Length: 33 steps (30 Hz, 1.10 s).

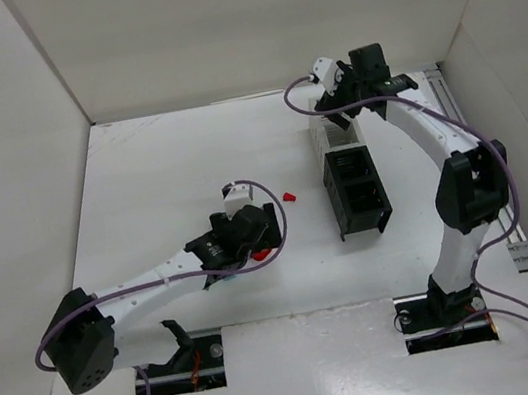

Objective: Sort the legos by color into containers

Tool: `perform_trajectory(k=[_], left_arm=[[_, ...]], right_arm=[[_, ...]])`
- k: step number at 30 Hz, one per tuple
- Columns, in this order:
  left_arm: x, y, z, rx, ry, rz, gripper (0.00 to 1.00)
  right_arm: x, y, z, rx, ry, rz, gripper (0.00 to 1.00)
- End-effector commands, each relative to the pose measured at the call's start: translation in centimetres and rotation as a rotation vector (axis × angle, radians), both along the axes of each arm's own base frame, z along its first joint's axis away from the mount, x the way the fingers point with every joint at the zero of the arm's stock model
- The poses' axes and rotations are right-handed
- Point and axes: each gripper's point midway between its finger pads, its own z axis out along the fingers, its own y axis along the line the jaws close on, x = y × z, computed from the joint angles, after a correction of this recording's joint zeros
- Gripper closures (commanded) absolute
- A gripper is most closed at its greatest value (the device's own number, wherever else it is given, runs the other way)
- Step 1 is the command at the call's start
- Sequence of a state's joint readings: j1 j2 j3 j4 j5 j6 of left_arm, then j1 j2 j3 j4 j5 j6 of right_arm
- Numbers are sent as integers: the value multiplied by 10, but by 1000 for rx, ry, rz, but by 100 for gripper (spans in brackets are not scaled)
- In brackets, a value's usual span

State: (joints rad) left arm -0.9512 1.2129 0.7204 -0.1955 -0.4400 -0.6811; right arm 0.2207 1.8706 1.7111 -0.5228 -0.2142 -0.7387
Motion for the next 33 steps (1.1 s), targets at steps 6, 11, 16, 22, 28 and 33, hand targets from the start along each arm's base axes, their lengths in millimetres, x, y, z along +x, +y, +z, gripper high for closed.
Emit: perform_trajectory(k=[6, 11, 16, 22, 28, 33], left_arm=[[7, -15, -18, 21, -10, -98, 0], [13, -17, -35, 134, 15, -138, 0], [14, -10, -53, 205, 53, -115, 6], [1, -14, -66, 220, 105, -129, 16], [3, -17, -41, 191, 66, -72, 14], [3, -16, -19, 139, 32, -51, 13]], right_arm=[[-75, 9, 75, 108, -190, 104, 9], [-108, 6, 72, 160, -199, 134, 7], [-129, -8, 77, 165, -221, 104, 7], [-134, -23, 84, 163, -244, 54, 6], [-136, -20, 85, 175, -252, 73, 6], [-136, -20, 85, 175, -252, 73, 6]])
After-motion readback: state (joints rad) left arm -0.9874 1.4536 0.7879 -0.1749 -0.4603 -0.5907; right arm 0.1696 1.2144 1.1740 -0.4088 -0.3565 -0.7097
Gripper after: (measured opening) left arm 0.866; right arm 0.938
